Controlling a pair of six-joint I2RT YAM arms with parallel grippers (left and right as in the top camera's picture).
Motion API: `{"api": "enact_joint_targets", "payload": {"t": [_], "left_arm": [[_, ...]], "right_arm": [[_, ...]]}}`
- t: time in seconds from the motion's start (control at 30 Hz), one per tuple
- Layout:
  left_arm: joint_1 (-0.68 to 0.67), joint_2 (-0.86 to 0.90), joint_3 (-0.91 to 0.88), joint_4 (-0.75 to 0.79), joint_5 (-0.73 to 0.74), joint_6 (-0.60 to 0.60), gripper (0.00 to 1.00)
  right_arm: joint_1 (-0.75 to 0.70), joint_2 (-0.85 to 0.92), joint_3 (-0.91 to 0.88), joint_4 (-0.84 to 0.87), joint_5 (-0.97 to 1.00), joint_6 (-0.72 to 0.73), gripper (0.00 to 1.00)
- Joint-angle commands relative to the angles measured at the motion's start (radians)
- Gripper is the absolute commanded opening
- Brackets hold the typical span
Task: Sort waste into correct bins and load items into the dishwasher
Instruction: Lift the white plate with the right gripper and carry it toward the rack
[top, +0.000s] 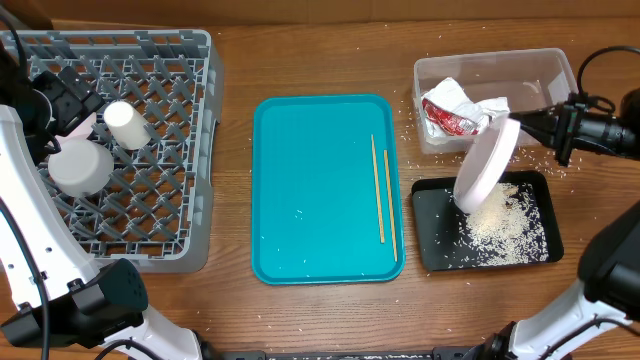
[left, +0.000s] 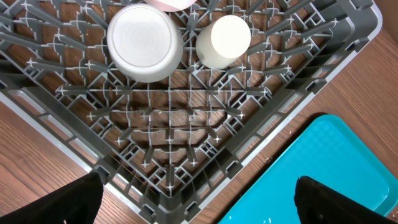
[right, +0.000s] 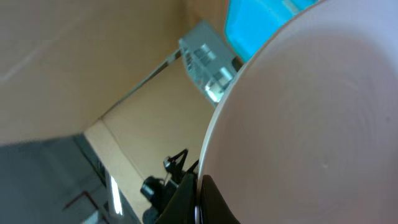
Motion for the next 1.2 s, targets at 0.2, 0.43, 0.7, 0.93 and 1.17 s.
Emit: {"api": "enact_joint_targets", "payload": {"t": [0.2,0.43,0.7,0.93,1.17], "left_arm": [[-0.002,0.0,-0.003,-0.002,0.0,-0.021,1.0],[-0.002,0.0,-0.003,-0.002,0.0,-0.021,1.0],[-0.002,0.0,-0.003,-0.002,0.0,-0.021,1.0],[-0.002,0.0,-0.003,-0.002,0.0,-0.021,1.0],[-0.002,0.0,-0.003,-0.002,0.0,-0.021,1.0]], "right_arm": [[0.192,-0.171,0.064,0.119,-0.149,-0.014,0.04],[0.452,-0.166,0.063,0.64,-0.159,0.25,0.04],[0.759,-0.144,0.063,1.39,0.067,0.753,0.04],[0.924,-0.118,0.063,1.486,0.466,0.88,0.04],[1.026,0.041,0.063,1.778,0.577,1.033,0.04]]}}
